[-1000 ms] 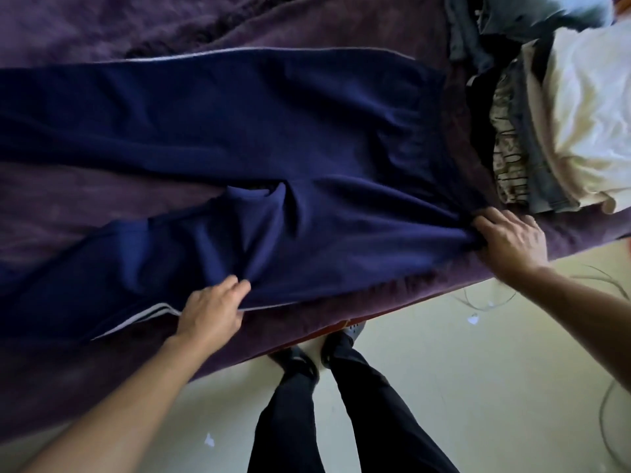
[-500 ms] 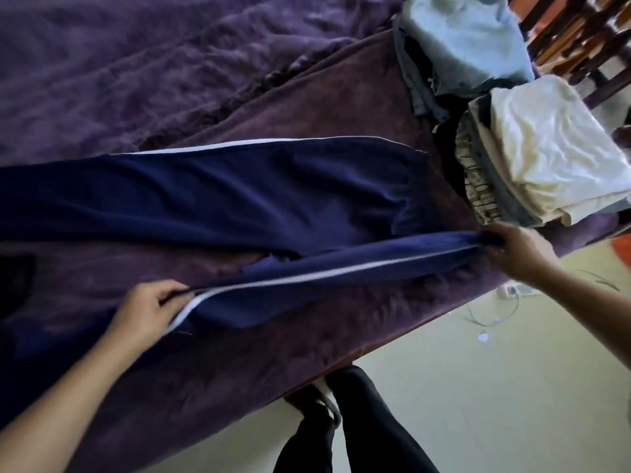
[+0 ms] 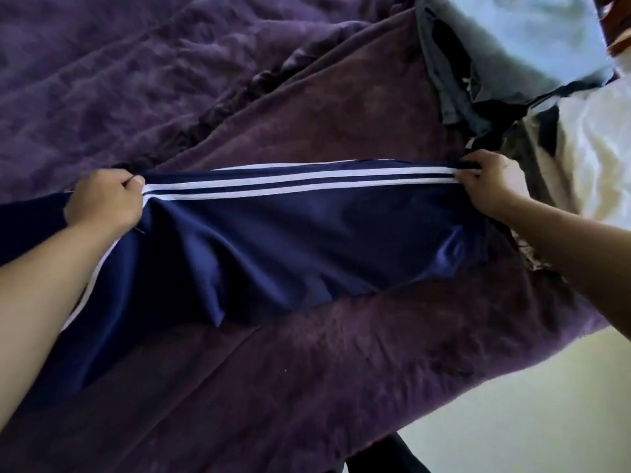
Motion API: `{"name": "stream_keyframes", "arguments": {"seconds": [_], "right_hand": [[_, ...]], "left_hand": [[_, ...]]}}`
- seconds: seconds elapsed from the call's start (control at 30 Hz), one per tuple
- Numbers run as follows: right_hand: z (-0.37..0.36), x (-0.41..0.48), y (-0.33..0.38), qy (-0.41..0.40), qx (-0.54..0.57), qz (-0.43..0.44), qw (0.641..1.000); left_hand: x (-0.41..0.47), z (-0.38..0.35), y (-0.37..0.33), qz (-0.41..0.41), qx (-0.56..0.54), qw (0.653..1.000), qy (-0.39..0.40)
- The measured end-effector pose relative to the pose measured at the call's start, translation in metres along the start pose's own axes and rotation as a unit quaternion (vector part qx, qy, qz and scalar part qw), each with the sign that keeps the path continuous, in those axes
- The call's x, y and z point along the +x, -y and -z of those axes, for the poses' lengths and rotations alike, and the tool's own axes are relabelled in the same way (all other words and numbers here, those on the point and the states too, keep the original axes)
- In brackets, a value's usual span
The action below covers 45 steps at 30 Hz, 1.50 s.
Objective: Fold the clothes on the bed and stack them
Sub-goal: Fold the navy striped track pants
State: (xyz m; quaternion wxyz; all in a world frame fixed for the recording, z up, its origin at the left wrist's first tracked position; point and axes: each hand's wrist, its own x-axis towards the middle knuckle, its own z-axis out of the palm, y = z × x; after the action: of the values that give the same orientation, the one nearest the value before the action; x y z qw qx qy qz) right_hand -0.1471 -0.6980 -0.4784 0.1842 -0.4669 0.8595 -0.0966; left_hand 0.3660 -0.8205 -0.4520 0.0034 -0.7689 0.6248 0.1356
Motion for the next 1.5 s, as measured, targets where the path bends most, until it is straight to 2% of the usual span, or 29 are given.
{"name": "stream_keyframes", "arguments": {"seconds": [0.07, 0.17, 0.27, 0.33, 0.4, 0.47, 0.57, 0.77, 0.83, 0.93, 1.0, 1.1, 1.2, 1.27, 1.33, 1.43, 1.5], "right_hand": [[-0.02, 0.015, -0.006, 0.025, -0.017, 0.0, 1.0], [-0.04, 0.02, -0.009, 0.046, -0.123, 0.007, 0.991], [-0.048, 0.01, -0.002, -0.051, -0.184, 0.123, 0.974], [-0.052, -0.005, 0.023, -0.095, -0.152, 0.235, 0.955], [-0.064, -0.024, 0.067, -0.099, -0.087, 0.319, 0.939], [-0.082, -0.048, 0.119, -0.067, -0.036, 0.362, 0.929], [-0.113, -0.082, 0.183, 0.019, 0.012, 0.394, 0.919], [-0.172, -0.149, 0.256, 0.092, 0.023, 0.38, 0.92], [-0.188, -0.17, 0.273, 0.091, 0.008, 0.391, 0.916], [-0.205, -0.187, 0.299, 0.07, -0.006, 0.413, 0.908], [-0.216, -0.194, 0.322, 0.07, -0.007, 0.401, 0.913], [-0.238, -0.197, 0.364, 0.054, -0.04, 0.369, 0.927], [-0.257, -0.189, 0.409, 0.073, -0.107, 0.33, 0.935], [-0.267, -0.189, 0.432, 0.122, -0.164, 0.307, 0.929], [-0.271, -0.194, 0.444, 0.139, -0.202, 0.286, 0.926], [-0.266, -0.2, 0.447, 0.134, -0.2, 0.26, 0.935], [-0.261, -0.197, 0.446, 0.137, -0.192, 0.247, 0.94]], "left_hand": [[0.023, -0.021, -0.008, 0.039, 0.016, 0.999, 0.029], [0.046, -0.061, -0.016, 0.074, 0.025, 0.995, 0.065], [0.051, -0.089, -0.02, 0.07, 0.007, 0.994, 0.079], [0.042, -0.091, -0.017, 0.051, 0.005, 0.997, 0.059], [0.024, -0.082, -0.005, 0.02, 0.005, 1.0, 0.016], [-0.001, -0.068, 0.018, 0.0, 0.004, 1.0, -0.004], [-0.044, -0.05, 0.078, 0.004, 0.026, 1.0, 0.006], [-0.138, -0.043, 0.222, 0.041, 0.137, 0.986, 0.083], [-0.158, -0.046, 0.264, 0.048, 0.152, 0.983, 0.094], [-0.167, -0.051, 0.314, 0.01, 0.152, 0.984, 0.094], [-0.168, -0.047, 0.346, 0.004, 0.104, 0.991, 0.086], [-0.164, -0.031, 0.39, 0.034, -0.029, 0.998, 0.041], [-0.152, -0.024, 0.415, 0.019, -0.027, 0.998, 0.051], [-0.149, -0.028, 0.414, 0.013, 0.03, 0.992, 0.121], [-0.15, -0.035, 0.408, 0.009, 0.049, 0.983, 0.174], [-0.152, -0.033, 0.402, 0.03, -0.042, 0.989, 0.14], [-0.148, -0.029, 0.396, 0.02, -0.012, 0.995, 0.099]]}}
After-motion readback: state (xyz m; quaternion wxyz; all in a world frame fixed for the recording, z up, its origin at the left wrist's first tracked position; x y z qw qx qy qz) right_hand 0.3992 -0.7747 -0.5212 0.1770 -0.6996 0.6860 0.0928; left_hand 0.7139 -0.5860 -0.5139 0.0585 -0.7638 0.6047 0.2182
